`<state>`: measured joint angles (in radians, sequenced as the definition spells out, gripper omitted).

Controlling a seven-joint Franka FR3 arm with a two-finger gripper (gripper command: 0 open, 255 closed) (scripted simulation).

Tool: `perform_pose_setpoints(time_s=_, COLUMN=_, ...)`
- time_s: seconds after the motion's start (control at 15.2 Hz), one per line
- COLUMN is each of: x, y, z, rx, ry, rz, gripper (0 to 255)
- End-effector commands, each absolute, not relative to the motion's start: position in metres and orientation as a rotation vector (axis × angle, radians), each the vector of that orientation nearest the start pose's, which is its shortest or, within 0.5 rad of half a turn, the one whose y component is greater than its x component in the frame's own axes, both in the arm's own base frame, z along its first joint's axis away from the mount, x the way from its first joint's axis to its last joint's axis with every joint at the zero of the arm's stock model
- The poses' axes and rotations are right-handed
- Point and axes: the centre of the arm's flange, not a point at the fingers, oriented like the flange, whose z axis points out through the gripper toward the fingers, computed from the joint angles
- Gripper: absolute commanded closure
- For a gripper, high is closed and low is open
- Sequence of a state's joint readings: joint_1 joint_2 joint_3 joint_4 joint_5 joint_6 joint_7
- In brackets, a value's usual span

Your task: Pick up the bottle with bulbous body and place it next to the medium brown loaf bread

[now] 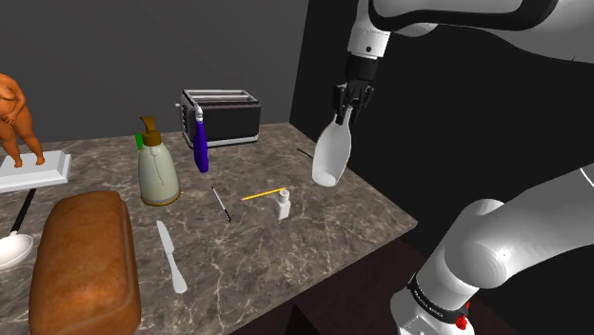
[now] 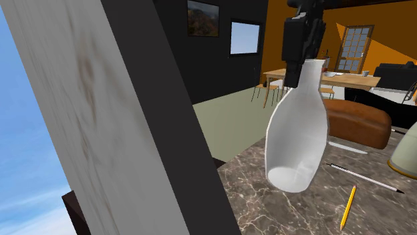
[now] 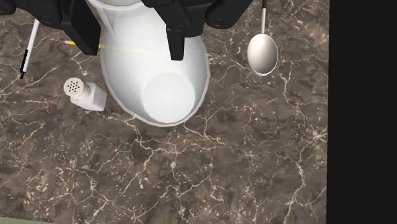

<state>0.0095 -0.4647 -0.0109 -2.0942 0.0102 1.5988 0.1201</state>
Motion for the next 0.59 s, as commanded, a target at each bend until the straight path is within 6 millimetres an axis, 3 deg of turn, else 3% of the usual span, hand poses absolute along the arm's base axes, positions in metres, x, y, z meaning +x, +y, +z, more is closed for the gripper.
perform_pose_setpoints(time_s=0.0, x=0.405, y=0.000, z=0.613, rx=-3.122, ry=0.189, rz=0.049, gripper=255)
perform_pose_setpoints(time_s=0.53, x=0.405, y=0.000, z=0.656, rx=-3.122, ry=0.189, rz=0.049, gripper=255)
